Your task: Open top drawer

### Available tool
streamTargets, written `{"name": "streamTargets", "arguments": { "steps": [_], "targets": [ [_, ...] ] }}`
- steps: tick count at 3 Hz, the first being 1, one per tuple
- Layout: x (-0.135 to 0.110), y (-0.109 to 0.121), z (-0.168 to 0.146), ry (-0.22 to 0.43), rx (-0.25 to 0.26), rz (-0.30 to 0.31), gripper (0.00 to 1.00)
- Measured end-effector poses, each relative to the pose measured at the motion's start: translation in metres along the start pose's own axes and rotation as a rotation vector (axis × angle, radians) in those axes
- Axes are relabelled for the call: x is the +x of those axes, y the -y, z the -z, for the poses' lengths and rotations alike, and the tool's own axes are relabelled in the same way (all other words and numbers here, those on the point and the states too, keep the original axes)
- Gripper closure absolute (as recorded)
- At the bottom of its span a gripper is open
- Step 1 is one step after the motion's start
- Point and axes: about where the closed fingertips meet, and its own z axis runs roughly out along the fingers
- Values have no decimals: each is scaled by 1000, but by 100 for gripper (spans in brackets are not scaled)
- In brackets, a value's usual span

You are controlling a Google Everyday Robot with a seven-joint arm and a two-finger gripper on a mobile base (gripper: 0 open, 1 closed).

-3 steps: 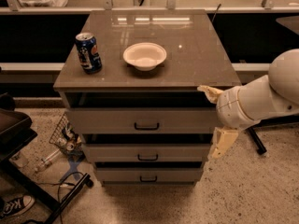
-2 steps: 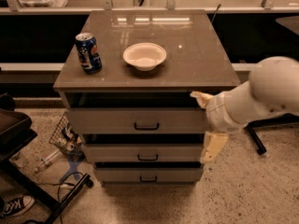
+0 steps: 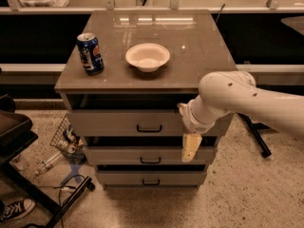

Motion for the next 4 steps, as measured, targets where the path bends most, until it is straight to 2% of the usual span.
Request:
{"name": "streamTargets", "arguments": {
  "steps": [1, 2, 3, 4],
  "targets": [
    [2, 21, -14, -31, -2, -14, 0],
    [10, 42, -13, -82, -1, -15, 0],
    [11, 44, -13, -89, -2, -14, 13],
    [10, 43, -14, -89, -4, -12, 38]
  ]
}}
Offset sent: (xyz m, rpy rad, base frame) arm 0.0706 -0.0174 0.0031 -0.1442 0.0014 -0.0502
